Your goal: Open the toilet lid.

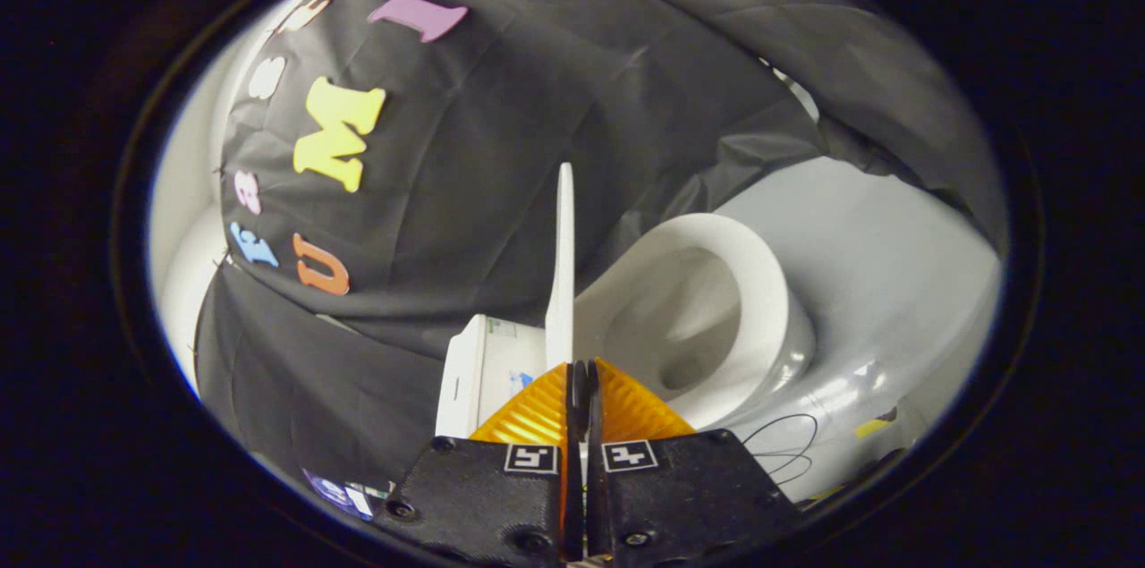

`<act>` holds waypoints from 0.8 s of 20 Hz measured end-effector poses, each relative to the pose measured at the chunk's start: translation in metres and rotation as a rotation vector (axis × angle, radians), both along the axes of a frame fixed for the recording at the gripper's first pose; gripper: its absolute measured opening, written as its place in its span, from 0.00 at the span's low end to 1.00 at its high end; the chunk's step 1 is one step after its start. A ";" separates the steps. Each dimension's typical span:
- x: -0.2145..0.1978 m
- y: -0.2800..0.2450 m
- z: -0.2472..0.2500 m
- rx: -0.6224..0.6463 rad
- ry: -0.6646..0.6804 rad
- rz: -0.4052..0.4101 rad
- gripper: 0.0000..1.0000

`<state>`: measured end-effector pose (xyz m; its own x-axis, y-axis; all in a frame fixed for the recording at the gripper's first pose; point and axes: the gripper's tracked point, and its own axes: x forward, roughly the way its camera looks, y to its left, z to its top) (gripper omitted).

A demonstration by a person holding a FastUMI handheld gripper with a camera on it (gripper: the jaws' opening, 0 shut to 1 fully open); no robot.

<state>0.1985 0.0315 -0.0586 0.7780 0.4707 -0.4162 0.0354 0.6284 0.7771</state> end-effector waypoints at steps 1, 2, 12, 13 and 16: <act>0.000 0.005 0.008 -0.014 -0.009 0.010 0.06; 0.000 0.010 0.014 -0.031 -0.014 0.022 0.06; -0.003 0.044 0.043 -0.170 -0.030 0.034 0.08; -0.002 0.046 0.044 -0.180 -0.031 0.029 0.08; -0.001 0.058 0.053 -0.218 -0.036 0.025 0.08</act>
<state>0.1974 0.0899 -0.0058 0.7833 0.3918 -0.4827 -0.0071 0.7820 0.6233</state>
